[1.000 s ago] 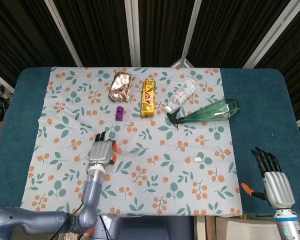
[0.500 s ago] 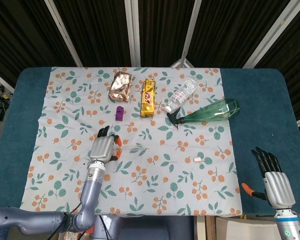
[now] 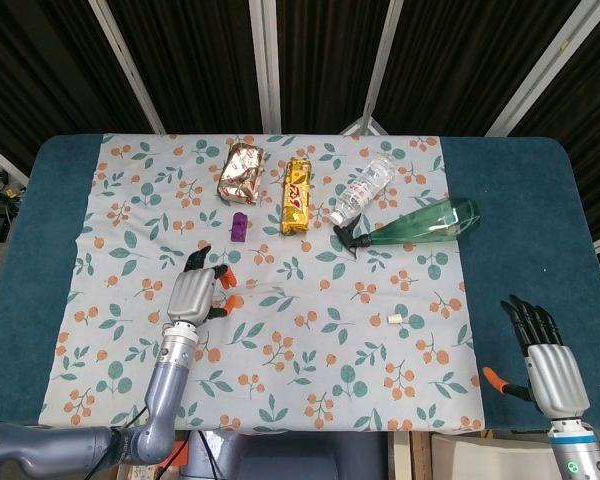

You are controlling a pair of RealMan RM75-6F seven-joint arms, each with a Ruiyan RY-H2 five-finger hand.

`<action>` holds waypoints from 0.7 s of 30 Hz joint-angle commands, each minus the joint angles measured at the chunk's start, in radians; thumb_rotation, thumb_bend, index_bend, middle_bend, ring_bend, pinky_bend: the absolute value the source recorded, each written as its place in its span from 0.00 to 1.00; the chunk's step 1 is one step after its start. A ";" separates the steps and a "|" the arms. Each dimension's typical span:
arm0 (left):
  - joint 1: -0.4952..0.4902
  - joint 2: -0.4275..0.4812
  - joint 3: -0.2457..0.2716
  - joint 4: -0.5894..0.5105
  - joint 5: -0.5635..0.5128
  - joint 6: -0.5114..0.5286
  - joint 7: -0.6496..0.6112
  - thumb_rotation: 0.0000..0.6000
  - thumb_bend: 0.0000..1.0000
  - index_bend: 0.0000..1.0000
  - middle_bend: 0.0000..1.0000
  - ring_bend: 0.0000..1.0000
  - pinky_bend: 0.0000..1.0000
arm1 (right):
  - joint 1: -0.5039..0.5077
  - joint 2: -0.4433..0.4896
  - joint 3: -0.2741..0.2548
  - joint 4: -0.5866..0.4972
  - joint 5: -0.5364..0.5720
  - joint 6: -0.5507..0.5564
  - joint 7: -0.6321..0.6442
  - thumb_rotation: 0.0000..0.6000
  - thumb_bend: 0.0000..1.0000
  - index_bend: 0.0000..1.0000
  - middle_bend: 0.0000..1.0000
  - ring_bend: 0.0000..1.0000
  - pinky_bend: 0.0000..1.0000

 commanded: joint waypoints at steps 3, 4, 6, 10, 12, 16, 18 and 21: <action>0.020 0.038 0.016 0.023 0.068 -0.055 -0.107 1.00 0.52 0.62 0.49 0.05 0.00 | 0.010 -0.011 0.007 -0.007 -0.001 -0.008 -0.046 1.00 0.24 0.00 0.00 0.00 0.00; 0.021 0.044 0.015 0.027 0.075 -0.066 -0.126 1.00 0.52 0.62 0.49 0.05 0.00 | 0.015 -0.014 0.010 -0.009 -0.001 -0.013 -0.058 1.00 0.23 0.00 0.00 0.00 0.00; 0.022 0.055 0.012 0.034 0.087 -0.085 -0.157 1.00 0.52 0.63 0.49 0.05 0.00 | 0.030 -0.020 0.016 -0.013 0.000 -0.031 -0.083 1.00 0.23 0.00 0.00 0.00 0.00; 0.019 0.078 0.000 0.048 0.107 -0.123 -0.212 1.00 0.52 0.63 0.49 0.05 0.00 | 0.073 -0.037 0.039 -0.034 0.026 -0.092 -0.144 1.00 0.24 0.00 0.00 0.00 0.00; 0.016 0.088 -0.008 0.053 0.114 -0.138 -0.236 1.00 0.52 0.63 0.49 0.05 0.00 | 0.101 -0.049 0.056 -0.051 0.049 -0.131 -0.178 1.00 0.24 0.02 0.00 0.00 0.00; 0.010 0.105 -0.022 0.060 0.123 -0.162 -0.271 1.00 0.52 0.63 0.49 0.05 0.00 | 0.166 -0.090 0.098 -0.059 0.093 -0.206 -0.251 1.00 0.24 0.07 0.00 0.00 0.00; 0.008 0.111 -0.027 0.062 0.126 -0.171 -0.286 1.00 0.52 0.63 0.49 0.05 0.00 | 0.199 -0.118 0.118 -0.053 0.118 -0.242 -0.279 1.00 0.24 0.10 0.00 0.00 0.00; 0.004 0.118 -0.031 0.063 0.133 -0.183 -0.303 1.00 0.52 0.63 0.49 0.05 0.00 | 0.241 -0.160 0.137 -0.028 0.155 -0.290 -0.324 1.00 0.23 0.17 0.00 0.00 0.00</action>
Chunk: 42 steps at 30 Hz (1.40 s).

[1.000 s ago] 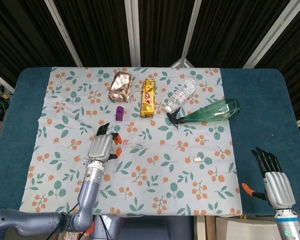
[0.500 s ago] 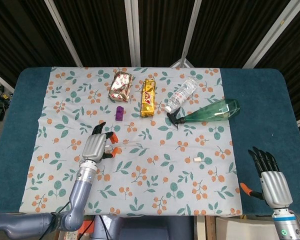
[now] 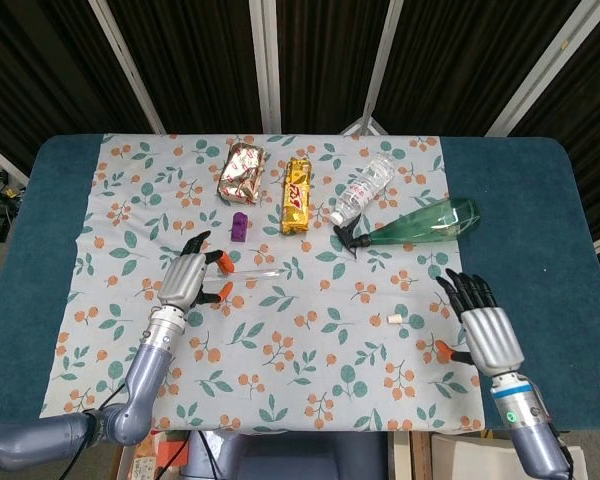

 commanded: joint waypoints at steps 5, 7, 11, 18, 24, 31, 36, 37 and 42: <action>-0.010 0.016 -0.008 -0.018 0.028 -0.015 -0.032 1.00 0.52 0.63 0.49 0.05 0.00 | 0.098 -0.121 0.022 0.100 0.092 -0.128 -0.118 1.00 0.23 0.28 0.02 0.00 0.00; -0.011 0.026 -0.010 -0.036 0.034 -0.017 -0.038 1.00 0.52 0.63 0.49 0.05 0.00 | 0.114 -0.160 0.025 0.136 0.119 -0.145 -0.143 1.00 0.23 0.30 0.03 0.00 0.00; -0.012 0.039 -0.010 -0.055 0.038 -0.019 -0.043 1.00 0.52 0.63 0.49 0.05 0.00 | 0.131 -0.204 0.022 0.173 0.138 -0.155 -0.167 1.00 0.24 0.33 0.04 0.00 0.00; -0.017 0.053 -0.012 -0.074 0.036 -0.016 -0.042 1.00 0.52 0.63 0.49 0.05 0.00 | 0.160 -0.258 0.028 0.214 0.169 -0.168 -0.188 1.00 0.23 0.36 0.05 0.00 0.00; -0.018 0.062 -0.010 -0.079 0.029 -0.016 -0.042 1.00 0.52 0.63 0.49 0.05 0.00 | 0.184 -0.282 0.033 0.236 0.177 -0.171 -0.205 1.00 0.24 0.41 0.07 0.00 0.00; -0.021 0.068 -0.004 -0.074 0.028 -0.018 -0.041 1.00 0.52 0.63 0.49 0.05 0.00 | 0.199 -0.292 0.032 0.264 0.197 -0.180 -0.218 1.00 0.29 0.43 0.08 0.00 0.00; -0.026 0.064 -0.007 -0.068 0.025 -0.016 -0.043 1.00 0.52 0.63 0.49 0.05 0.00 | 0.202 -0.295 0.024 0.282 0.209 -0.183 -0.215 1.00 0.34 0.44 0.08 0.00 0.00; -0.027 0.063 -0.008 -0.067 0.024 -0.015 -0.043 1.00 0.52 0.63 0.49 0.05 0.00 | 0.202 -0.296 0.022 0.284 0.212 -0.184 -0.214 1.00 0.35 0.44 0.08 0.00 0.00; -0.032 0.059 -0.008 -0.066 0.023 -0.012 -0.042 1.00 0.52 0.63 0.49 0.05 0.00 | 0.200 -0.299 0.011 0.288 0.216 -0.181 -0.210 1.00 0.35 0.45 0.09 0.00 0.00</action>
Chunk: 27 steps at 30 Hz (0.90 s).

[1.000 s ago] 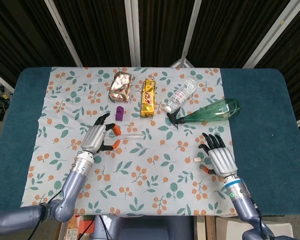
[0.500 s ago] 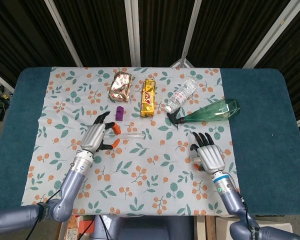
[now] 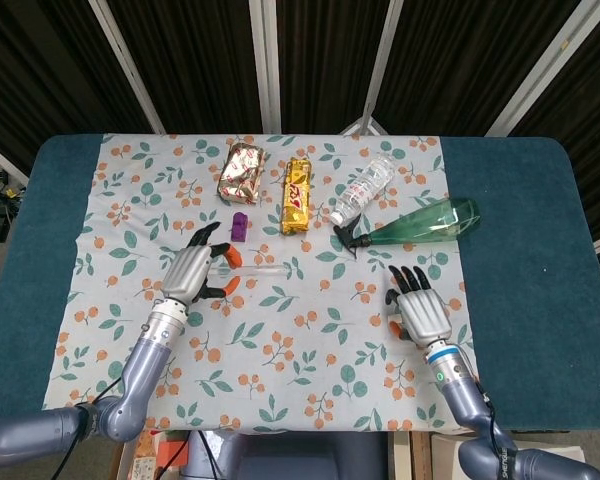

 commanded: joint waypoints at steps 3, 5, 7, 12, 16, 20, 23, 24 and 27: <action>-0.001 -0.001 0.000 0.002 -0.002 0.003 -0.001 1.00 0.52 0.63 0.49 0.05 0.00 | -0.001 -0.002 -0.007 0.001 0.000 0.006 -0.001 1.00 0.35 0.45 0.09 0.00 0.00; -0.001 -0.001 0.000 0.003 -0.004 0.004 -0.002 1.00 0.52 0.63 0.49 0.05 0.00 | 0.000 -0.004 -0.008 0.003 0.000 0.011 -0.003 1.00 0.35 0.45 0.09 0.00 0.00; 0.000 0.000 0.002 0.003 -0.004 0.006 -0.003 1.00 0.52 0.63 0.49 0.05 0.00 | 0.000 -0.004 -0.009 0.004 -0.001 0.014 -0.004 1.00 0.35 0.45 0.09 0.00 0.00; 0.001 0.002 0.001 0.004 -0.008 0.007 -0.009 1.00 0.52 0.63 0.49 0.05 0.00 | 0.003 -0.005 -0.013 0.011 0.003 0.017 -0.012 1.00 0.35 0.49 0.11 0.00 0.00; 0.000 0.007 0.005 0.002 -0.006 0.004 -0.007 1.00 0.52 0.63 0.49 0.05 0.00 | 0.004 -0.010 -0.017 0.028 0.014 0.012 -0.021 1.00 0.35 0.50 0.12 0.00 0.00; -0.002 0.010 0.002 0.001 -0.003 0.005 -0.010 1.00 0.52 0.63 0.49 0.05 0.00 | 0.005 -0.013 -0.017 0.036 0.022 0.011 -0.023 1.00 0.35 0.50 0.12 0.00 0.00; -0.004 0.011 0.000 0.000 -0.004 0.005 -0.011 1.00 0.52 0.63 0.49 0.05 0.00 | 0.006 -0.013 -0.019 0.041 0.023 0.012 -0.026 1.00 0.35 0.50 0.12 0.00 0.00; -0.004 0.011 0.001 0.000 -0.005 0.005 -0.011 1.00 0.52 0.63 0.49 0.05 0.00 | 0.006 -0.013 -0.019 0.041 0.024 0.012 -0.025 1.00 0.35 0.50 0.12 0.00 0.00; -0.004 0.010 0.003 -0.001 -0.006 0.004 -0.011 1.00 0.52 0.63 0.49 0.05 0.00 | 0.006 -0.012 -0.021 0.044 0.024 0.014 -0.026 1.00 0.35 0.50 0.12 0.00 0.00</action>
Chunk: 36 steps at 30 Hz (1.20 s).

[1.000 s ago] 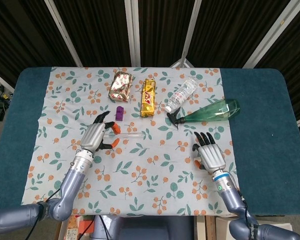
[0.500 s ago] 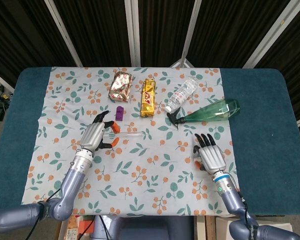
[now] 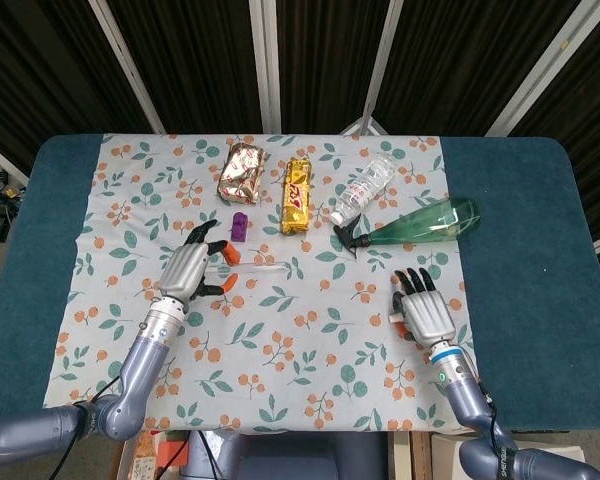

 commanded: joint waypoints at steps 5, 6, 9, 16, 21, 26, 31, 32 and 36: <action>0.000 -0.001 0.004 -0.002 0.001 0.003 0.001 1.00 0.52 0.63 0.49 0.05 0.00 | 0.000 0.002 -0.002 0.012 0.002 0.001 0.002 1.00 0.35 0.50 0.12 0.00 0.00; 0.000 -0.001 0.004 -0.002 0.001 0.003 0.001 1.00 0.52 0.63 0.49 0.05 0.00 | 0.000 0.003 -0.002 0.014 0.003 0.002 0.001 1.00 0.35 0.50 0.12 0.00 0.00; -0.002 -0.001 0.004 -0.002 0.001 0.004 0.004 1.00 0.52 0.63 0.49 0.05 0.00 | 0.001 0.005 -0.002 0.016 0.003 0.003 0.000 1.00 0.36 0.50 0.12 0.00 0.00; -0.004 -0.005 0.004 -0.005 0.000 0.007 0.007 1.00 0.52 0.63 0.49 0.05 0.00 | 0.002 0.009 -0.003 0.008 0.002 0.004 0.007 1.00 0.36 0.50 0.13 0.00 0.01; -0.002 -0.006 0.006 -0.006 -0.002 0.011 0.006 1.00 0.52 0.63 0.49 0.05 0.00 | 0.002 0.001 -0.008 0.012 0.001 0.004 0.007 1.00 0.36 0.50 0.13 0.00 0.01; 0.000 -0.003 0.006 -0.002 -0.005 0.011 0.004 1.00 0.52 0.63 0.49 0.05 0.00 | 0.005 -0.006 -0.008 0.020 0.000 0.005 0.005 1.00 0.36 0.50 0.13 0.00 0.01; 0.001 -0.001 0.006 0.001 -0.006 0.009 -0.001 1.00 0.52 0.63 0.49 0.05 0.00 | 0.007 -0.007 -0.009 0.025 0.000 0.005 -0.001 1.00 0.36 0.53 0.13 0.00 0.02; 0.001 -0.001 0.006 0.002 -0.005 0.009 -0.001 1.00 0.52 0.63 0.49 0.05 0.00 | 0.007 -0.007 -0.009 0.026 0.000 0.006 -0.002 1.00 0.37 0.55 0.14 0.01 0.02; 0.001 -0.003 0.007 0.002 -0.004 0.009 -0.004 1.00 0.52 0.63 0.49 0.05 0.00 | 0.005 -0.007 -0.010 0.023 0.000 0.010 -0.001 1.00 0.42 0.61 0.16 0.02 0.03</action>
